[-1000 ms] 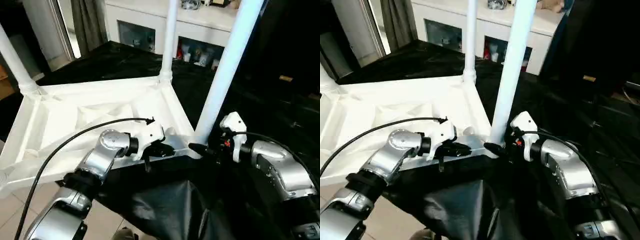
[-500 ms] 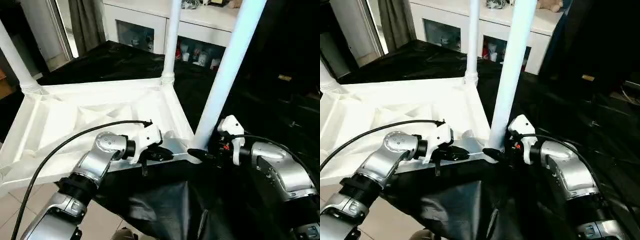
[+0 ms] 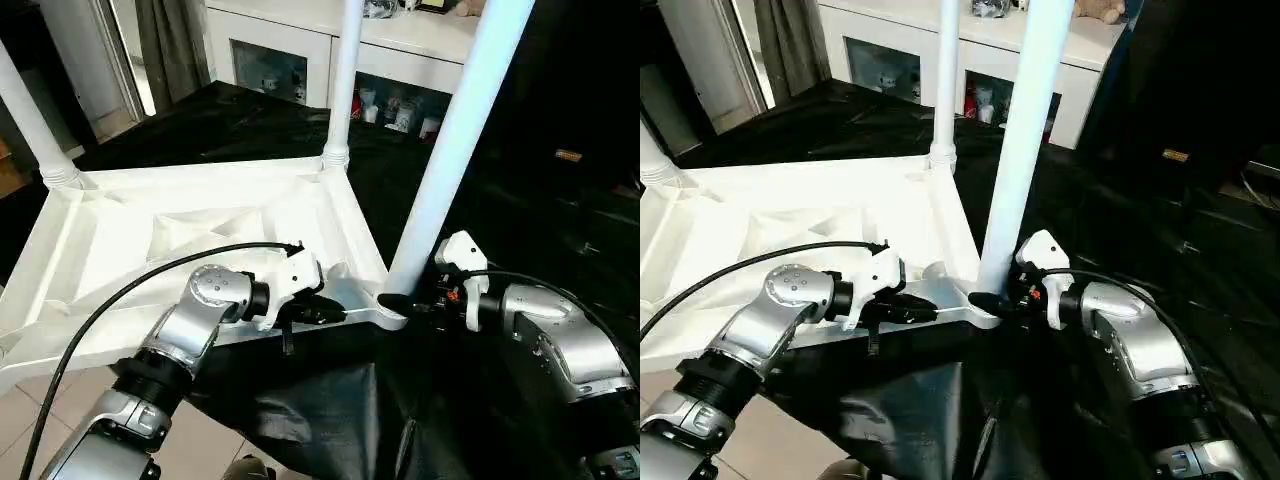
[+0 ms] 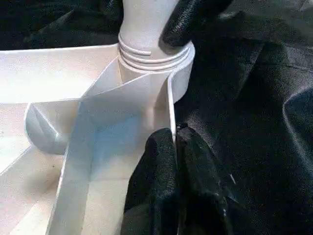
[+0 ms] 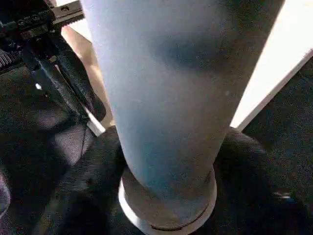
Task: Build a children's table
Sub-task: Rotate leg to tighten
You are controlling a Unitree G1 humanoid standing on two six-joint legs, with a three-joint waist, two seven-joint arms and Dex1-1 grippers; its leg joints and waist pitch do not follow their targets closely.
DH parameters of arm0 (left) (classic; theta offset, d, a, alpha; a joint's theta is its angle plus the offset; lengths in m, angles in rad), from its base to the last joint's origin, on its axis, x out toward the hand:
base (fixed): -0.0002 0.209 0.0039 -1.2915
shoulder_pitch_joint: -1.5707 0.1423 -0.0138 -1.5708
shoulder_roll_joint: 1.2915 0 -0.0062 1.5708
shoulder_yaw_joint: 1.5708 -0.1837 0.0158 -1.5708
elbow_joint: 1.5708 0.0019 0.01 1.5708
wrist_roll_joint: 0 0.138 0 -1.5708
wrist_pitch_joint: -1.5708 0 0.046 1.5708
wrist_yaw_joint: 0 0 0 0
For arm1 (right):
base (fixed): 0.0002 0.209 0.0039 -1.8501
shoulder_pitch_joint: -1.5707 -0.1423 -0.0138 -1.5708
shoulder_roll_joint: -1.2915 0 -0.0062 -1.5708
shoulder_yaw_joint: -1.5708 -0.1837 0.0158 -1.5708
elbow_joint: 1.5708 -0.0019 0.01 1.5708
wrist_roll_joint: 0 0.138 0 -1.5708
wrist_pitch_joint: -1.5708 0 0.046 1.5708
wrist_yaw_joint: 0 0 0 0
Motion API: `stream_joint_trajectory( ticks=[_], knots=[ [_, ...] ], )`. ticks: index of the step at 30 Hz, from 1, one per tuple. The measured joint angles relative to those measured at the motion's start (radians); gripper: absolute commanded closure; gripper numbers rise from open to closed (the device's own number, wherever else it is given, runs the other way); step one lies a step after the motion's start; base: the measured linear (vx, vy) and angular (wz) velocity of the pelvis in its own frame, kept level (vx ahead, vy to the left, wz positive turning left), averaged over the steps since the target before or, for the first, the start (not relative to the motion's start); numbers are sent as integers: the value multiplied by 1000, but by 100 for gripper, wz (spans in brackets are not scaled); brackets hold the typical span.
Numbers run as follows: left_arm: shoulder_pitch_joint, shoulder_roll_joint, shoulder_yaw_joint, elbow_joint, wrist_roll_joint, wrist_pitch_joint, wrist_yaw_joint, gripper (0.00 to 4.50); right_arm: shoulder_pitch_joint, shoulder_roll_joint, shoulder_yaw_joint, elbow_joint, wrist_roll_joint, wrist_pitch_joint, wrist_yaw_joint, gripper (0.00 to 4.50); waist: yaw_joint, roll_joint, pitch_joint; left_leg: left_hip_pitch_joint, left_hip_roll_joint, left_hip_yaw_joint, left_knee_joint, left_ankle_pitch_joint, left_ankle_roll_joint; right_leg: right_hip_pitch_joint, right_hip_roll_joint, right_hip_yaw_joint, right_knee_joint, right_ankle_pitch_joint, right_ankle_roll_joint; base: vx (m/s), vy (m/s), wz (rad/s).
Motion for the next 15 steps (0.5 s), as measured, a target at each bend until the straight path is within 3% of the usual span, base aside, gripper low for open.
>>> stream_joint_trajectory(
  ticks=[6,10,15],
  knots=[
    [1,1,0,0,0,7,0,450,6,12,-4,2,2,-1,-10,240,-1,0,0,0,0,0,0,0,0,0,0,0,0,1,-2,0,0,0],
    [0,-1,5,3,2,20,27,450,6,52,-14,14,1,2,-70,247,-5,0,-1,2,0,0,0,0,0,1,0,0,0,1,-1,0,0,0],
    [-82,-107,18,137,50,54,231,450,-12,202,-92,86,-35,8,-362,249,-7,-2,-1,7,0,0,0,0,0,6,0,0,0,1,-1,0,0,0]
  ],
)
